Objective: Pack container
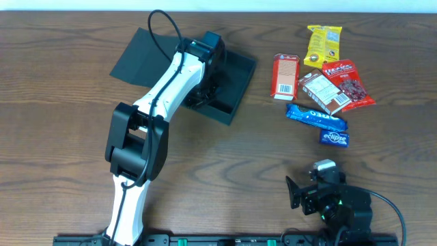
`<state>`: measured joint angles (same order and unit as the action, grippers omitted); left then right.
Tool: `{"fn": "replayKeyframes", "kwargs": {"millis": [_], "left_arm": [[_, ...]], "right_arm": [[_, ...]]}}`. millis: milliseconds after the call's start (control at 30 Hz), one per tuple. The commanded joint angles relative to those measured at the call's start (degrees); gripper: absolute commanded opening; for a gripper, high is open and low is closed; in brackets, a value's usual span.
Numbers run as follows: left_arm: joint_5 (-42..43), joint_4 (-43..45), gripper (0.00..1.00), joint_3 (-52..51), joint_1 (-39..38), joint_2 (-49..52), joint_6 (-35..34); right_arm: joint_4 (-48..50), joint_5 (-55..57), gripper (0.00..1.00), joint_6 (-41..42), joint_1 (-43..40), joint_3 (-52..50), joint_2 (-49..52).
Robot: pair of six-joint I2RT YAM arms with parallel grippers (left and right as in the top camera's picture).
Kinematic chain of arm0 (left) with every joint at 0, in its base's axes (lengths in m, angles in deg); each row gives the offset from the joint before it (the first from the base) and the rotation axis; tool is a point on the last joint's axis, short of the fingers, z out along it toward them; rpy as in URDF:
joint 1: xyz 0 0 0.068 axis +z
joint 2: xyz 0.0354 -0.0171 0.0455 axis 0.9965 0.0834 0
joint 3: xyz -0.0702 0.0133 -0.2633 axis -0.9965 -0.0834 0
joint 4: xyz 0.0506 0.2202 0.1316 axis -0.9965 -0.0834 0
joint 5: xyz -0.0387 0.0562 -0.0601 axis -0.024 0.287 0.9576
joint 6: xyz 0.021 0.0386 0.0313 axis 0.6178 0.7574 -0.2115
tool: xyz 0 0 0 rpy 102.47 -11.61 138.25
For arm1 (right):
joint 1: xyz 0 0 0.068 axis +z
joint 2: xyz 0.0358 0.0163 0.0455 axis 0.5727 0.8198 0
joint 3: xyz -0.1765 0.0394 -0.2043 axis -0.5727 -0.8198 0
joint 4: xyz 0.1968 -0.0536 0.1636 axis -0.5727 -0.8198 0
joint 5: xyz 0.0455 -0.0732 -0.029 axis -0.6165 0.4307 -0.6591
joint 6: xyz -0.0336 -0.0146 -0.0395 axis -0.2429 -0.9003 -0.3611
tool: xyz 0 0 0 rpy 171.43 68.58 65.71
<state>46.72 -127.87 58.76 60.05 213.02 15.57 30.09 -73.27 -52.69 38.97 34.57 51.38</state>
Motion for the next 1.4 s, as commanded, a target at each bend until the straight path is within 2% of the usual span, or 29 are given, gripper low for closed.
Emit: {"fn": "replayKeyframes", "kwargs": {"millis": [0, 167, 300, 733, 833, 967, 1067, 1367], "left_arm": [[-3.0, -1.5, 0.07, -1.4, 0.0, -0.4, 4.2], [-11.7, -8.3, 0.06, -1.4, 0.0, -0.4, 10.1], [-17.9, -11.1, 0.06, -1.4, 0.0, -0.4, 10.9], [-18.3, -2.3, 0.06, -1.4, 0.0, -0.4, 35.2], [-17.4, -0.8, 0.06, -1.4, 0.0, -0.4, 38.7], [-16.3, 0.5, 0.06, -1.4, 0.0, -0.4, 39.4], [-12.5, 0.9, 0.06, -1.4, 0.0, -0.4, 38.9], [-9.4, -0.5, 0.06, -1.4, -0.1, -0.4, 27.8]], "right_arm": [[-0.1, 0.0, 0.99, 0.9, -0.2, -0.4, -0.4], [-0.1, 0.0, 0.99, 0.9, -0.2, -0.4, -0.4], [-0.1, 0.0, 0.99, 0.9, -0.2, -0.4, -0.4], [-0.1, 0.0, 0.99, 0.9, -0.2, -0.4, -0.4], [-0.1, 0.0, 0.99, 0.9, -0.2, -0.4, -0.4], [-0.1, 0.0, 0.99, 0.9, -0.2, -0.4, -0.4], [-0.1, 0.0, 0.99, 0.9, -0.2, -0.4, -0.4], [-0.1, 0.0, 0.99, 0.9, -0.2, -0.4, -0.4]]}}
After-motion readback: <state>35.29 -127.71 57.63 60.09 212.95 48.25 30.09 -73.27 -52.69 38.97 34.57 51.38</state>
